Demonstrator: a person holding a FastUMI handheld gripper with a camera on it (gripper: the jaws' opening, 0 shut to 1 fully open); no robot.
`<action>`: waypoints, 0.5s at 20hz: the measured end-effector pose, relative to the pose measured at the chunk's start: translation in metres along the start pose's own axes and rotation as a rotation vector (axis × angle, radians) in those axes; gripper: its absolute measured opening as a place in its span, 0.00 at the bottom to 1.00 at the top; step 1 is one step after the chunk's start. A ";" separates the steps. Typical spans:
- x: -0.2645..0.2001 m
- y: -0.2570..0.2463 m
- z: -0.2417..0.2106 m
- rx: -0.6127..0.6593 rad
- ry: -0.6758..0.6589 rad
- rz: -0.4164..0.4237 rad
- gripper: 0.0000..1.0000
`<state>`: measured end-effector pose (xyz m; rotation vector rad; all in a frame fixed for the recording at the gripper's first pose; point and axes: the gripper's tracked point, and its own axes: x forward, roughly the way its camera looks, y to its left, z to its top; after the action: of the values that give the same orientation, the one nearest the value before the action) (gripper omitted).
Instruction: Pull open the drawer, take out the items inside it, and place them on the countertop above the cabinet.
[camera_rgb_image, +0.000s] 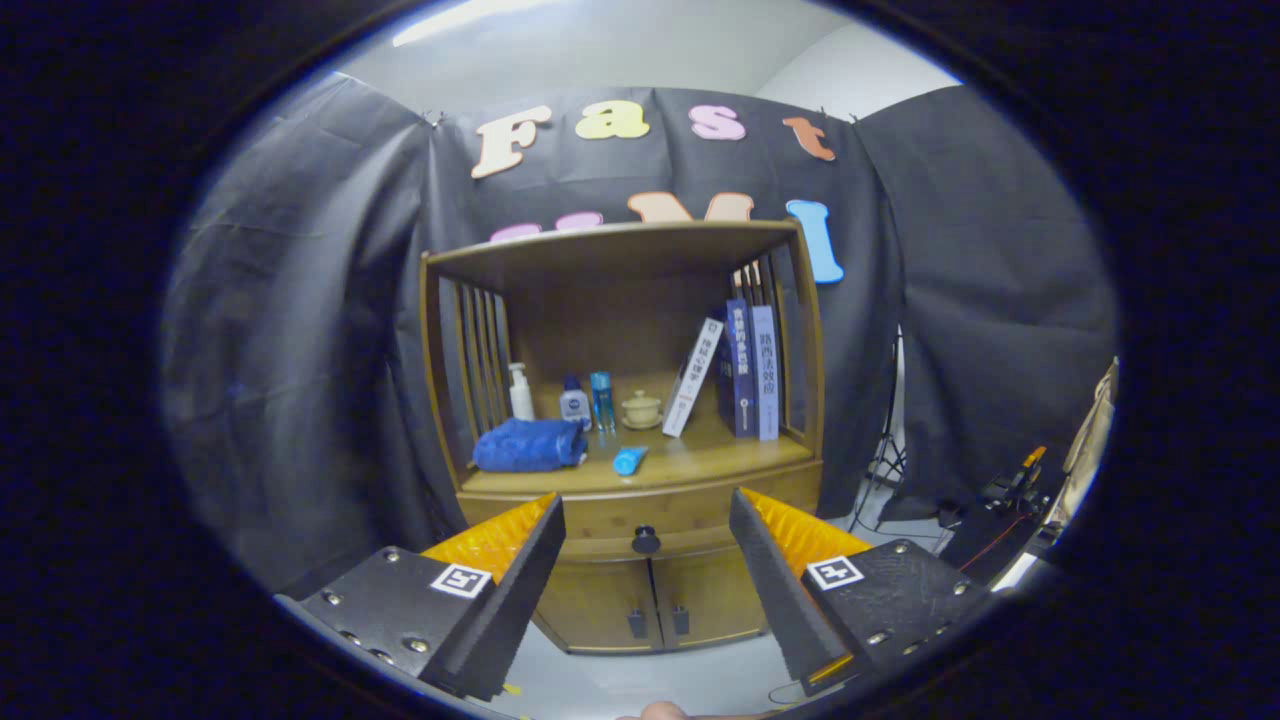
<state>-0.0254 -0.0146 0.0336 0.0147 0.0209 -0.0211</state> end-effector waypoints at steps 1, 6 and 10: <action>-0.005 0.003 0.010 0.006 -0.016 0.006 0.99; -0.037 0.021 0.061 0.006 -0.128 0.052 0.99; -0.065 0.031 0.082 -0.029 -0.199 0.074 0.98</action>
<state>-0.0878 0.0167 0.1169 -0.0157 -0.1786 0.0517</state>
